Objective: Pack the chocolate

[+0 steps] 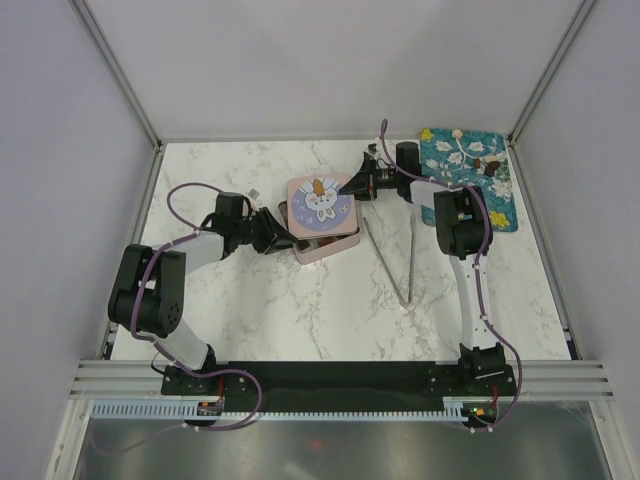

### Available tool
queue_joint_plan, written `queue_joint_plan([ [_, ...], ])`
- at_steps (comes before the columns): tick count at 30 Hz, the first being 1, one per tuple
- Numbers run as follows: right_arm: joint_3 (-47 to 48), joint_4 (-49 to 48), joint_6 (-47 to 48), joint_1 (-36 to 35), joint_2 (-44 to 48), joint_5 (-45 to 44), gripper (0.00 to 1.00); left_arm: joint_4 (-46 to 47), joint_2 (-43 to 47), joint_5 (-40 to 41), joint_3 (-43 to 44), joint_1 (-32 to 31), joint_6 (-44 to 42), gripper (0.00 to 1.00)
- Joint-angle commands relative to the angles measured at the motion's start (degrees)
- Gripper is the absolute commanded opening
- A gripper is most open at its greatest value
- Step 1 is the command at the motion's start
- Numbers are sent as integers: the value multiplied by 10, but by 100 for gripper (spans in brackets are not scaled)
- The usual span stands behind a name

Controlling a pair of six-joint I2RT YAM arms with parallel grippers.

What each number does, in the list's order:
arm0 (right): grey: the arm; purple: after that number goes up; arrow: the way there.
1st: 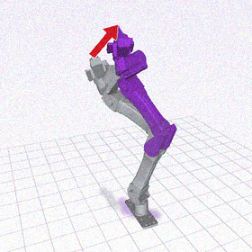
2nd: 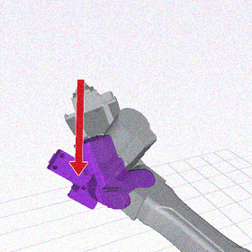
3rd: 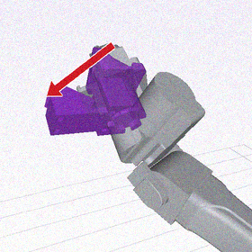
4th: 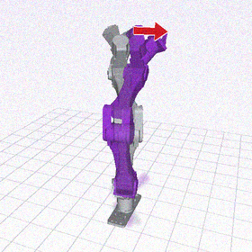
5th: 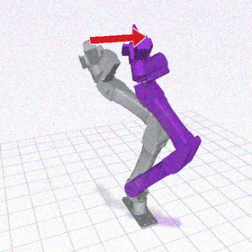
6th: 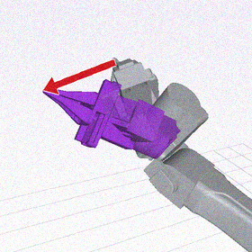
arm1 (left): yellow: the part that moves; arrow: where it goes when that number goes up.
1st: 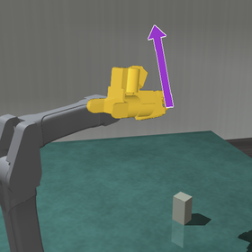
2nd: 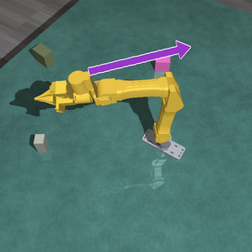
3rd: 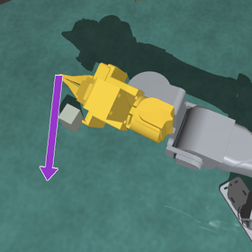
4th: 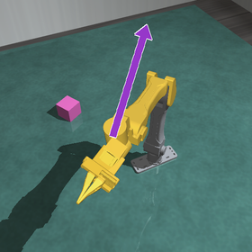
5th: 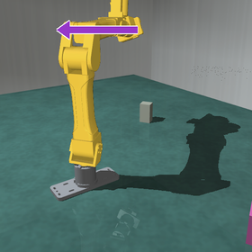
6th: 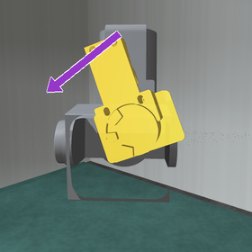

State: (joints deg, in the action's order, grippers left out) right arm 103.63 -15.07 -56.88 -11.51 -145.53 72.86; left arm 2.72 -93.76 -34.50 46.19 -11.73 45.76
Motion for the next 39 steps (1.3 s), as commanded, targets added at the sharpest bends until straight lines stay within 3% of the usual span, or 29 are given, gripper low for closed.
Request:
queue_joint_plan([
  [1, 17, 18, 27, -2, 9, -16, 29, 17, 7, 2, 2, -4, -3, 35],
  [2, 19, 18, 27, -1, 6, -12, 22, 12, 10, 2, 5, -4, -3, 35],
  [8, 27, -2, -3, -1, 6, 4, 6, -74, 30, 26, 60, 6, -54, 38],
  [10, 20, -77, -43, 1, 10, 11, 2, -93, 38, 32, 90, 10, -71, 42],
  [15, 0, -321, -253, 1, 12, 29, 0, -127, 41, 9, 152, 43, -116, 50],
  [17, -4, -353, -279, 1, 17, 29, 0, -129, 36, -15, 176, 59, -131, 55],
  [28, -55, -370, -282, -11, 80, 36, 0, -128, -56, -138, 295, 65, -185, 64],
  [39, -80, -377, -278, -27, 115, 38, 0, -211, -52, -85, 286, 70, -261, 66],
])
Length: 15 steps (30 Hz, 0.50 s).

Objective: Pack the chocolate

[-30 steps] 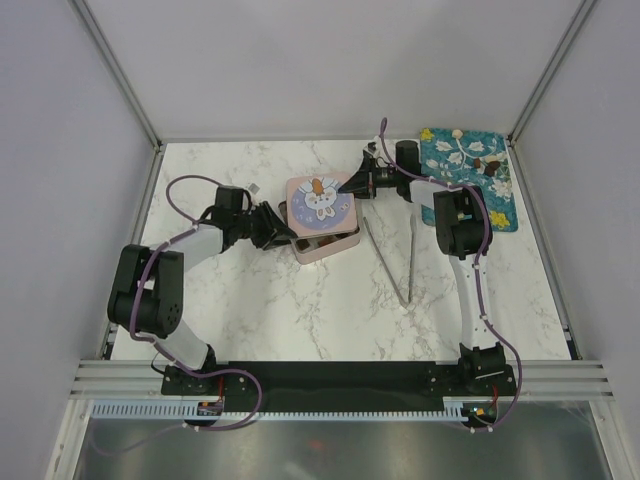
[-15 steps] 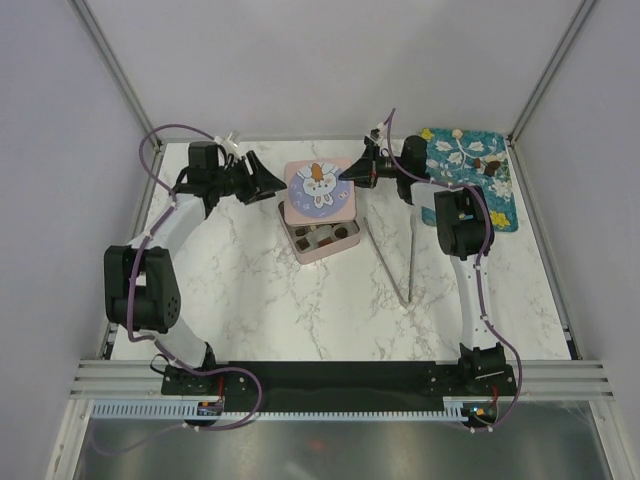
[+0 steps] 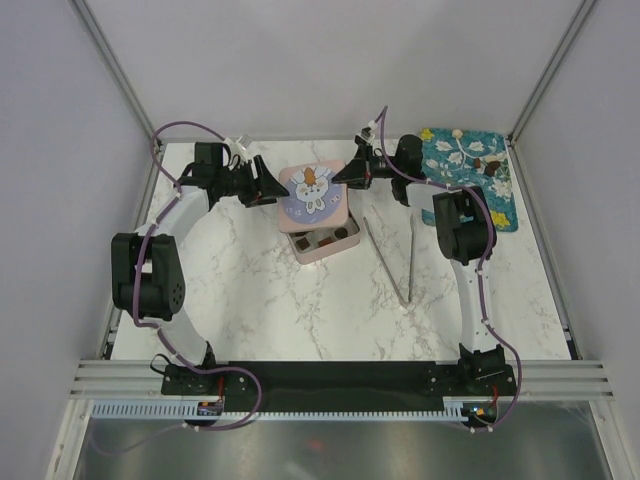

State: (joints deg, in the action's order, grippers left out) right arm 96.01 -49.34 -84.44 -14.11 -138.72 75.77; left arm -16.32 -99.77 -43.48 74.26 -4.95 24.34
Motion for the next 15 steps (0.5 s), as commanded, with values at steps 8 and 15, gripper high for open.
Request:
queue_joint_plan([
  [8, -13, -21, 11, -2, 77, 10, 0, -17, 2, -59, 9, 20, -79, 68],
  [15, -16, -22, 9, -14, 96, 10, 0, 40, -10, -153, 14, 37, -65, 69],
])
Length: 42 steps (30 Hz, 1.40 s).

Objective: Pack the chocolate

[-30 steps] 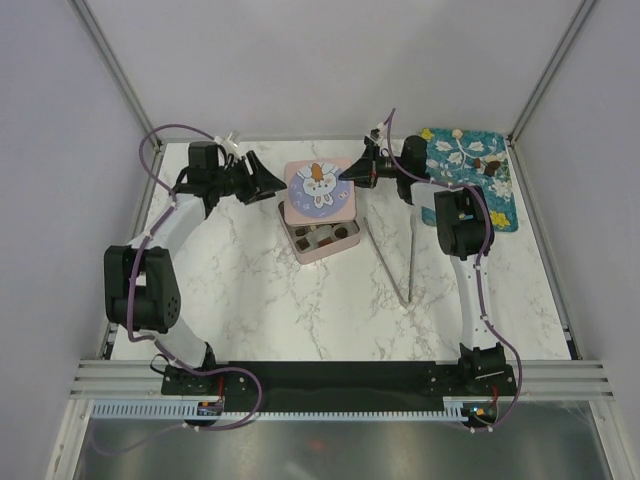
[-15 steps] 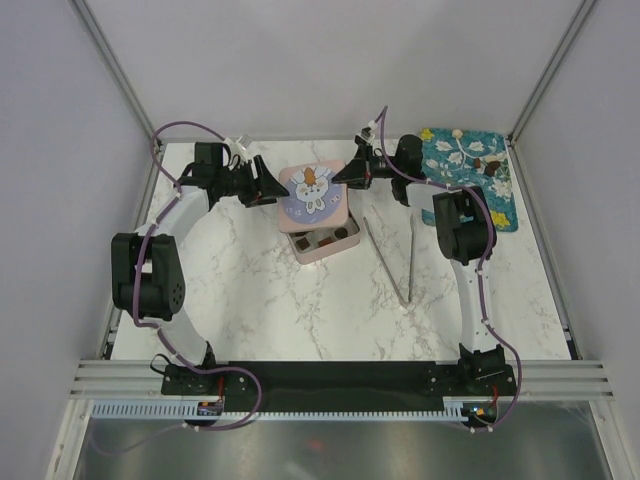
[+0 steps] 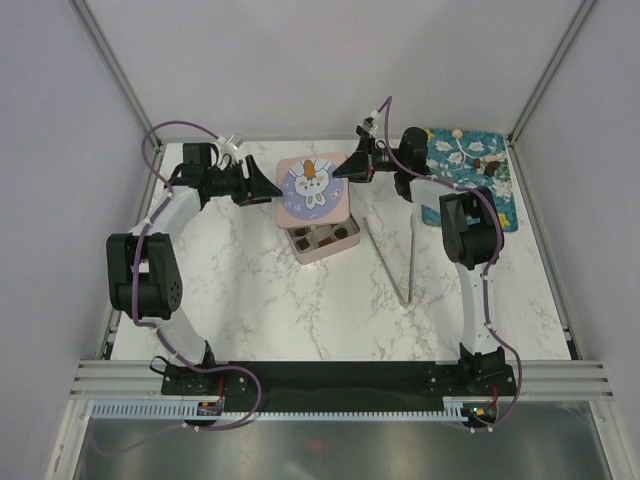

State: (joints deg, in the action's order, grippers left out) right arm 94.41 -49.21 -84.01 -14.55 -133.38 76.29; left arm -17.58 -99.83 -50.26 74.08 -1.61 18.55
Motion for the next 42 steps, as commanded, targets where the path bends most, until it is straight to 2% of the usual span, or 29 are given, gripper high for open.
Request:
queue_joint_plan([
  [1, 0, -29, 1, -13, 44, 5, 0, 82, -10, -118, 11, 2, 33, 69],
  [3, 0, -50, -19, -18, 44, 5, 0, 148, -10, -135, -6, -1, 65, 69],
  [7, -6, -91, -55, -20, 44, 1, 0, 154, -12, -134, -13, -12, 76, 69],
  [11, -8, -91, -56, -21, 48, -1, 1, 154, -11, -135, -29, -15, 77, 67],
  [12, -7, -90, -56, -22, 48, -1, 8, 158, -6, -135, -32, -16, 81, 66],
  [13, -6, -90, -57, -22, 49, -2, 10, 163, -5, -135, -41, -16, 85, 65],
  [14, -6, -90, -57, -22, 49, -3, 13, 168, -3, -135, -44, -17, 90, 60],
  [16, -7, -81, -55, -21, 47, -6, 27, 173, 2, -133, -53, -20, 110, 53],
  [17, -9, -75, -49, -19, 49, -11, 31, 188, 4, -129, -56, -21, 119, 45],
  [19, -19, -43, -22, -16, 53, -25, 38, 200, 16, -115, -68, -24, 138, 38],
  [20, -21, -21, -6, -14, 56, -32, 45, 204, 22, -106, -74, -27, 145, 31],
  [21, -27, 1, 33, -12, 61, -39, 47, 211, 27, -94, -87, -30, 162, 29],
  [22, -32, 49, 52, -8, 64, -46, 47, 231, 37, -88, -94, -32, 170, 26],
  [26, -53, 131, 124, 8, 84, -76, 46, 306, 61, -62, -137, -33, 235, 16],
  [32, -97, 243, 234, 29, 117, -105, 45, 478, 66, -42, -201, -34, 387, 13],
  [34, -109, 237, 237, 29, 128, -105, 43, 501, 64, -39, -210, -34, 414, 13],
  [39, -150, 199, 213, 26, 130, -106, 39, 506, 61, -25, -228, -34, 412, 13],
  [42, -173, 108, 160, 22, 117, -102, 36, 527, 57, -22, -247, -34, 417, 14],
])
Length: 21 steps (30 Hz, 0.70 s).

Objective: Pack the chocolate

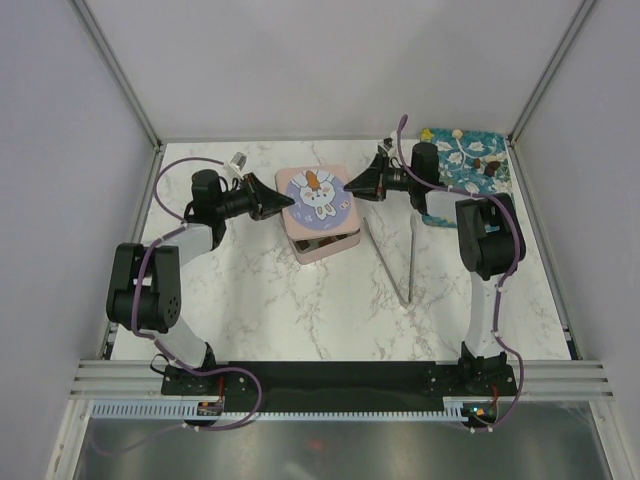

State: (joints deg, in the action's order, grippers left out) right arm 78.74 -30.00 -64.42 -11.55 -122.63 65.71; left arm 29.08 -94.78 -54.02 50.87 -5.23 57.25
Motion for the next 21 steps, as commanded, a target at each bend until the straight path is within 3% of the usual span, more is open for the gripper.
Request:
queue_joint_plan([
  [1, -21, -107, -52, -10, 2, 6, 36, 66, 4, 14, -19, 1, 30, 14],
  [8, -24, -241, -152, -18, -36, 13, 33, 99, -11, 12, -54, 1, 38, 14],
  [13, 40, -146, -81, -14, -71, 23, 11, 45, -7, 29, -70, 1, -10, 27],
  [21, 113, 37, 51, -15, -116, 31, 5, -27, -16, 73, -72, 1, -61, 44],
])
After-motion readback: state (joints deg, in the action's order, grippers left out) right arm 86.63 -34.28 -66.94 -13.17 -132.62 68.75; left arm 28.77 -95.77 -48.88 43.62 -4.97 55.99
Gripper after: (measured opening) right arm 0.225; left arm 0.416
